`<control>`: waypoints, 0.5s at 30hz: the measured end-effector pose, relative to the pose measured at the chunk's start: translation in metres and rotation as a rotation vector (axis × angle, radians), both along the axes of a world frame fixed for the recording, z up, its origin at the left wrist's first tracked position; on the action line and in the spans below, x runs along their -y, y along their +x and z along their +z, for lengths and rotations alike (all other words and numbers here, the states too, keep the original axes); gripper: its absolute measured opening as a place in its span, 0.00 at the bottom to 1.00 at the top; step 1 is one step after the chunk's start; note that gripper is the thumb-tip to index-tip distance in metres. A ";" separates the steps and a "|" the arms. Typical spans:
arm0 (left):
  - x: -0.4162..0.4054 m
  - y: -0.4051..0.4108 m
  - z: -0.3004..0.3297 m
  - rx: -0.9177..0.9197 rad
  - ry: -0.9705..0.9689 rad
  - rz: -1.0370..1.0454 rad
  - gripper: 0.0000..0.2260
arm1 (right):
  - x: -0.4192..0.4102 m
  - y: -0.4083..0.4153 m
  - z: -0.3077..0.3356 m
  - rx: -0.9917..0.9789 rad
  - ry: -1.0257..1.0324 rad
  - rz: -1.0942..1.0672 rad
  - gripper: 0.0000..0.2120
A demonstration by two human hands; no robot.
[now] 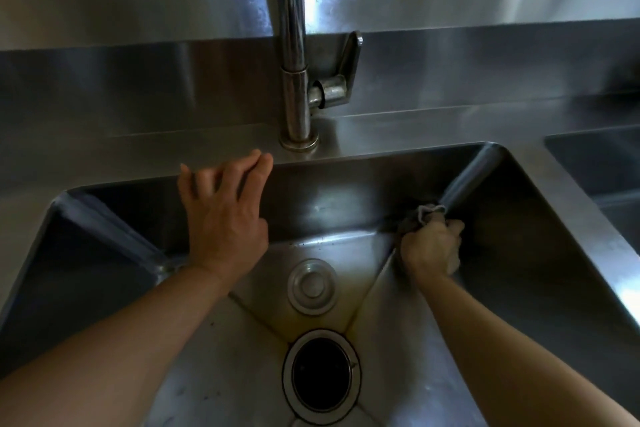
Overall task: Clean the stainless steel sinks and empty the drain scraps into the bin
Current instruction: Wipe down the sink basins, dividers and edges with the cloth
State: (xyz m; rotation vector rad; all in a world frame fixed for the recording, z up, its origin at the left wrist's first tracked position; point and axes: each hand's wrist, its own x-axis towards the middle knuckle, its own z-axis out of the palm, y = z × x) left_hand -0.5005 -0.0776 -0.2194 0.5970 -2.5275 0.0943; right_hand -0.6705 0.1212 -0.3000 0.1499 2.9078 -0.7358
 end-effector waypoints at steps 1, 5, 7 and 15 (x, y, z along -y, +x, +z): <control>-0.001 0.000 0.000 0.006 0.002 -0.002 0.38 | -0.006 -0.001 -0.005 -0.007 0.077 0.061 0.26; -0.003 -0.002 0.002 0.024 0.010 -0.007 0.39 | -0.012 0.001 -0.028 0.060 0.235 0.281 0.22; -0.003 -0.003 0.002 0.029 0.013 -0.005 0.39 | -0.003 0.010 -0.033 0.054 0.217 0.306 0.21; -0.006 -0.002 0.008 0.061 0.048 0.015 0.39 | 0.031 0.062 -0.033 0.030 0.015 0.728 0.16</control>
